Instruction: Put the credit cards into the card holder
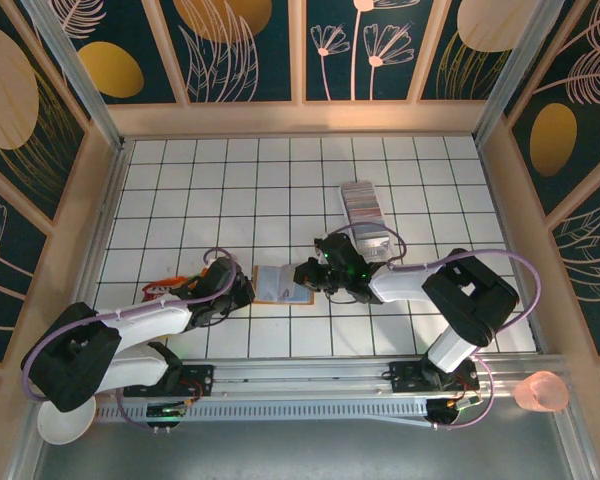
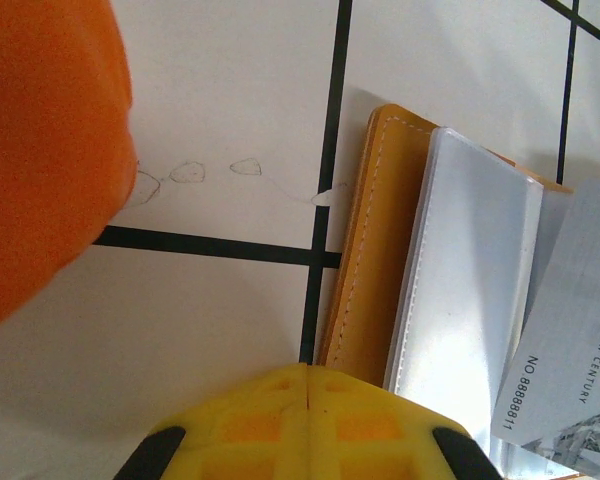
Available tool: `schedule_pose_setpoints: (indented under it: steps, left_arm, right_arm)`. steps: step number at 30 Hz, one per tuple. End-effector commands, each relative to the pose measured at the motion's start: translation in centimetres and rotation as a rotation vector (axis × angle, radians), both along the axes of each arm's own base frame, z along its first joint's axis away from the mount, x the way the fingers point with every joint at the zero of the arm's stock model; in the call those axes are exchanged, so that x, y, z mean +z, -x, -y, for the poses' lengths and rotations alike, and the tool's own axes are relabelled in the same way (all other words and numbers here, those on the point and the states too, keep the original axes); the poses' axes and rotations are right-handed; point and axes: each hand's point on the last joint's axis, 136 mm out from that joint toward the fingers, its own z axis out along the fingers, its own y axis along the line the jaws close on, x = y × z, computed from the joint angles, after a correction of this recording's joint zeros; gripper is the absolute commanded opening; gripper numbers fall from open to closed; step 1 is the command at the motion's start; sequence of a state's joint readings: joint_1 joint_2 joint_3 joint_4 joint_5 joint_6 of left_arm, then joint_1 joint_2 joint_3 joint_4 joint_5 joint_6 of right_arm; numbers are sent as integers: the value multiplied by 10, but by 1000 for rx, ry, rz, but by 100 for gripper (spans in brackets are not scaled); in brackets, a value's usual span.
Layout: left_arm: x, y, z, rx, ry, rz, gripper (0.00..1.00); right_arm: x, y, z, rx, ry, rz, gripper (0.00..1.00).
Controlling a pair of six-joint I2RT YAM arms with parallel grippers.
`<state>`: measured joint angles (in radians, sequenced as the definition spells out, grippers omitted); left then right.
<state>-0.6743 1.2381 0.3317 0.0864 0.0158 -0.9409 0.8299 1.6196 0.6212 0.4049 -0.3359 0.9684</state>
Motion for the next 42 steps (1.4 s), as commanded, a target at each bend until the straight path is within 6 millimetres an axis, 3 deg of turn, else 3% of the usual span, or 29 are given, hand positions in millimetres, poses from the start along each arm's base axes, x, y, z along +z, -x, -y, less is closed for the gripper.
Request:
schedule_pose_setpoints:
  steps: [1,14,28,42]
  left_arm:
    - [-2,3,2,-14,10,-6,4]
    - [-3,3,2,-16,9,-5,4]
    - [-4,3,2,-15,7,-7,4]
    - [-5,3,2,-17,1,-10,3]
  right_arm:
    - [5,2,-1,4,-22,-3,0]
    - [5,2,10,-30,25,-3,0]
    - [-3,4,2,-21,-6,-33,0]
    - [-19,9,8,-4,64,-50,0]
